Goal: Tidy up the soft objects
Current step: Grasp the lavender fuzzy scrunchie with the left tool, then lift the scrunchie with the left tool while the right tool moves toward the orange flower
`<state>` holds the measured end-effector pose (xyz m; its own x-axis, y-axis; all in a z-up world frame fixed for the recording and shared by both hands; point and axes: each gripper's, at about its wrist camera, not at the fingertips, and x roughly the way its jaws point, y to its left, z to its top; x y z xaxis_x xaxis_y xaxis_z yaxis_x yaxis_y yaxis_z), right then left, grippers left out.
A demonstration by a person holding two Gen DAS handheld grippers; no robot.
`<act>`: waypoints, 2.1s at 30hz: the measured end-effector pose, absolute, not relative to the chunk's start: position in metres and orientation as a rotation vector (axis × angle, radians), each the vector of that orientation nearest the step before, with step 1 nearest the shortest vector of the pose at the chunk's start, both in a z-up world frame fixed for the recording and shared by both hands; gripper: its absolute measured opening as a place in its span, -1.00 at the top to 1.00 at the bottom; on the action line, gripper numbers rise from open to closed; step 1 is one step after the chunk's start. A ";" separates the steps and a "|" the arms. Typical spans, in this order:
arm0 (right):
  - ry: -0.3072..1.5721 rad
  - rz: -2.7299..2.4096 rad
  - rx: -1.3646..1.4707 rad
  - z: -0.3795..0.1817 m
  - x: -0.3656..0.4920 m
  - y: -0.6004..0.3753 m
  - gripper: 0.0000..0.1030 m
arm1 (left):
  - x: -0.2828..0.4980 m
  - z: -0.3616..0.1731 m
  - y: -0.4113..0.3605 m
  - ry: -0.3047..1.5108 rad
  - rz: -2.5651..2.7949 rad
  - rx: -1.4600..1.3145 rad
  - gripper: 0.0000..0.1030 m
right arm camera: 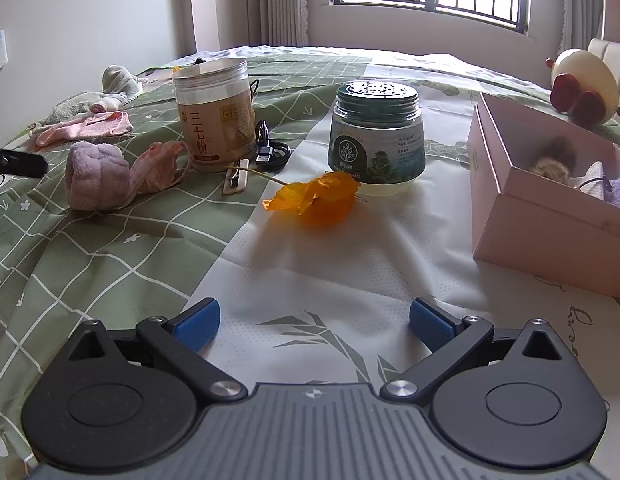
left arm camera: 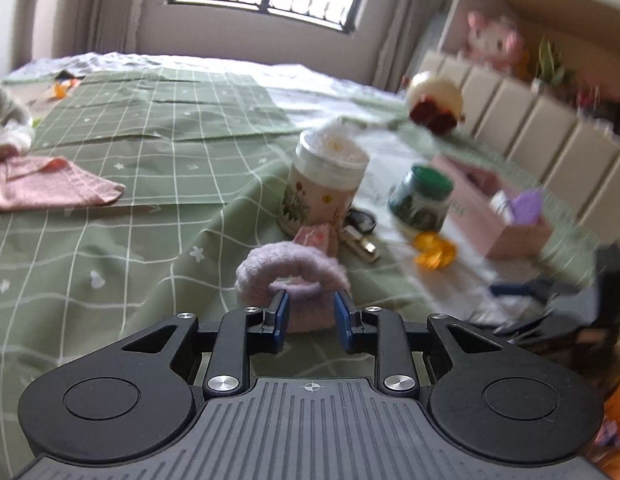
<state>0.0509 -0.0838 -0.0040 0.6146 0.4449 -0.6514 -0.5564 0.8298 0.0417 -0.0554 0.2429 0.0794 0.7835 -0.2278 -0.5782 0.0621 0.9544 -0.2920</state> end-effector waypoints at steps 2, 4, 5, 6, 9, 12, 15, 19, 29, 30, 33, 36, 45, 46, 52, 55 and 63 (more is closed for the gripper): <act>0.701 0.580 -0.169 -0.004 0.051 -0.084 -0.96 | -0.059 0.081 0.244 0.631 -0.137 -0.314 0.47; 0.701 0.580 -0.170 -0.004 0.051 -0.084 -0.97 | -0.056 0.081 0.237 0.630 -0.125 -0.319 0.46; 0.701 0.580 -0.170 -0.004 0.051 -0.084 -0.97 | -0.053 0.080 0.232 0.633 -0.127 -0.314 0.46; 0.701 0.580 -0.170 -0.004 0.051 -0.084 -0.97 | -0.048 0.079 0.227 0.640 -0.122 -0.303 0.46; 0.701 0.580 -0.170 -0.004 0.051 -0.084 -0.97 | -0.032 0.071 0.211 0.681 -0.053 -0.248 0.46; 0.700 0.579 -0.172 -0.004 0.051 -0.084 -0.97 | -0.016 0.059 0.201 0.686 -0.024 -0.234 0.45; 0.704 0.574 -0.181 -0.003 0.051 -0.082 -0.97 | -0.005 0.050 0.194 0.661 -0.024 -0.234 0.45; 0.713 0.582 -0.215 0.003 0.052 -0.075 -0.96 | 0.005 0.038 0.185 0.687 -0.034 -0.190 0.45; 0.736 0.742 -0.146 0.058 0.079 0.005 -0.96 | -0.049 0.062 0.220 0.565 0.026 -0.276 0.64; 0.748 0.751 -0.132 0.059 0.084 0.018 -0.96 | -0.055 0.063 0.225 0.555 0.038 -0.284 0.64; 0.785 0.752 -0.110 0.053 0.099 0.056 -0.93 | -0.069 0.063 0.241 0.554 0.079 -0.315 0.64; 0.825 0.737 -0.131 0.039 0.112 0.091 -0.83 | -0.074 0.059 0.252 0.552 0.095 -0.353 0.64; 0.829 0.800 -0.243 0.042 0.097 0.078 0.49 | -0.070 0.063 0.235 0.589 0.052 -0.324 0.65; 0.809 0.816 -0.245 0.048 0.090 0.065 0.55 | -0.069 0.063 0.230 0.593 0.042 -0.322 0.65; 0.747 0.787 -0.245 0.074 0.054 -0.026 0.58 | -0.059 0.073 0.173 0.637 -0.077 -0.262 0.64; 0.729 0.729 -0.248 0.081 0.041 -0.076 0.58 | -0.052 0.077 0.140 0.659 -0.140 -0.225 0.64; 0.679 0.557 -0.218 0.085 0.016 -0.197 0.58 | -0.025 0.076 0.039 0.741 -0.355 -0.152 0.64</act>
